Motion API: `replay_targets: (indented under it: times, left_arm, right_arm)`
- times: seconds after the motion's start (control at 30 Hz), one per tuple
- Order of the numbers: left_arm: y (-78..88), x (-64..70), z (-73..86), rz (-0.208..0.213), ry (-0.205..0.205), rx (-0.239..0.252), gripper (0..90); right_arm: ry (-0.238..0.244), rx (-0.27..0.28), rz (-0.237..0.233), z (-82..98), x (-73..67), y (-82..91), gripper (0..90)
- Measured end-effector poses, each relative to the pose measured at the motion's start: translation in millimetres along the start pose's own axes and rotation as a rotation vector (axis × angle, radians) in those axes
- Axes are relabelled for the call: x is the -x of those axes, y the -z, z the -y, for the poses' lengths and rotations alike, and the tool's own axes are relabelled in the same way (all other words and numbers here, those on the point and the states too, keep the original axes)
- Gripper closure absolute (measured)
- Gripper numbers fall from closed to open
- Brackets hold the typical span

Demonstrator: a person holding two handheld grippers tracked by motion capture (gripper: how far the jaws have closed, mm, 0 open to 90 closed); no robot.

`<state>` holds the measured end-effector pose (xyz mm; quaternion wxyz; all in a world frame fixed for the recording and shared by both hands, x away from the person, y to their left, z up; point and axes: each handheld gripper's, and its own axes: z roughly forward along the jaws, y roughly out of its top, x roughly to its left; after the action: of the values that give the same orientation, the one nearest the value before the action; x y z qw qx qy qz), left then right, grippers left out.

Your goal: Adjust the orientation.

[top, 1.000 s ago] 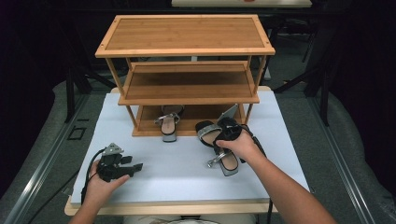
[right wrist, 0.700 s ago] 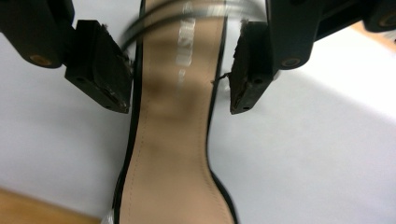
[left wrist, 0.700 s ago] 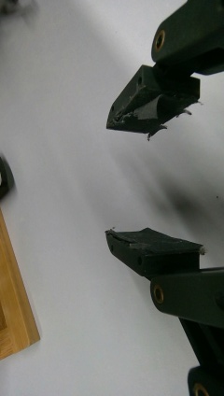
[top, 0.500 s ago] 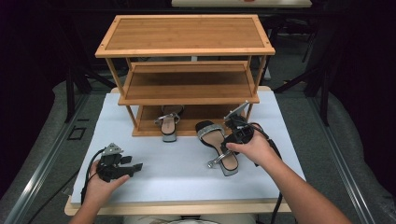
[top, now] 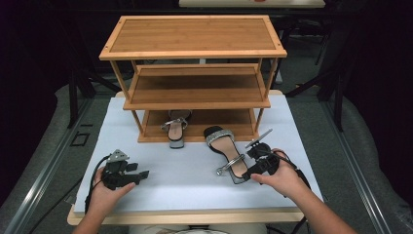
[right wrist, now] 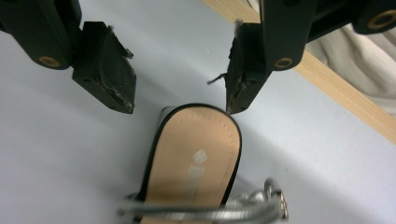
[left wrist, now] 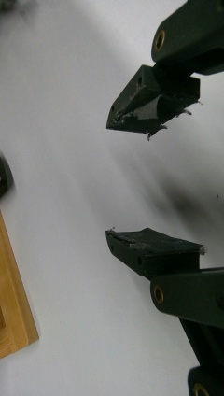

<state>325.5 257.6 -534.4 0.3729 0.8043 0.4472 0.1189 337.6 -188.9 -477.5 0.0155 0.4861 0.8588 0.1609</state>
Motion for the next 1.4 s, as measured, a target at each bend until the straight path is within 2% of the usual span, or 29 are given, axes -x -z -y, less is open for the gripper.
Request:
replay_targets:
  times: [0.07,0.2,0.4,0.5,0.57,0.67,0.77,0.9,1.1,1.2,1.4]
  left_arm:
    - [0.1,-0.2,0.1,0.0,0.001,0.002,39.3]
    - [-0.2,-0.9,0.4,-0.001,0.002,-0.003,39.3]
    - [-0.3,-1.0,0.4,0.0,0.002,-0.003,39.3]
    - [-0.3,-1.3,0.4,0.001,0.003,-0.003,39.3]
    - [-0.6,-1.2,0.3,0.001,0.002,-0.001,39.3]
    - [-0.9,-0.7,0.2,0.001,0.001,-0.006,39.3]
    - [-1.1,-0.1,0.1,0.003,0.001,-0.004,39.3]
    - [-1.0,-1.2,0.4,0.002,0.006,-0.002,39.3]
    - [-3.0,-0.4,0.0,0.007,0.001,-0.007,39.3]
    - [-3.5,0.1,-0.5,0.007,0.003,-0.008,39.3]
    - [-5.3,0.8,-1.2,0.01,0.002,-0.01,39.3]
  right_arm:
    - [0.002,-0.003,-0.017,4.1,-0.8,-7.2,40.5]
    - [0.054,0.017,-0.018,8.4,-2.1,-22.0,38.0]
    - [0.091,0.053,-0.033,5.0,-2.6,-37.3,37.6]
    - [0.098,0.071,-0.01,1.8,-4.7,-40.4,37.0]
    - [0.101,0.074,-0.015,0.9,-7.2,-41.7,36.0]
    - [0.125,0.089,-0.01,0.2,-11.0,-46.2,32.7]
    - [0.151,0.086,0.02,-2.5,-13.7,-52.1,31.9]
    - [0.158,0.071,0.005,-6.0,-11.8,-54.2,30.7]
    - [0.172,0.077,0.05,-4.5,-16.5,-53.3,33.1]
    - [0.169,0.078,0.044,-5.0,-16.1,-52.3,33.3]
    - [0.115,0.106,0.022,-13.1,-13.1,-42.8,35.0]
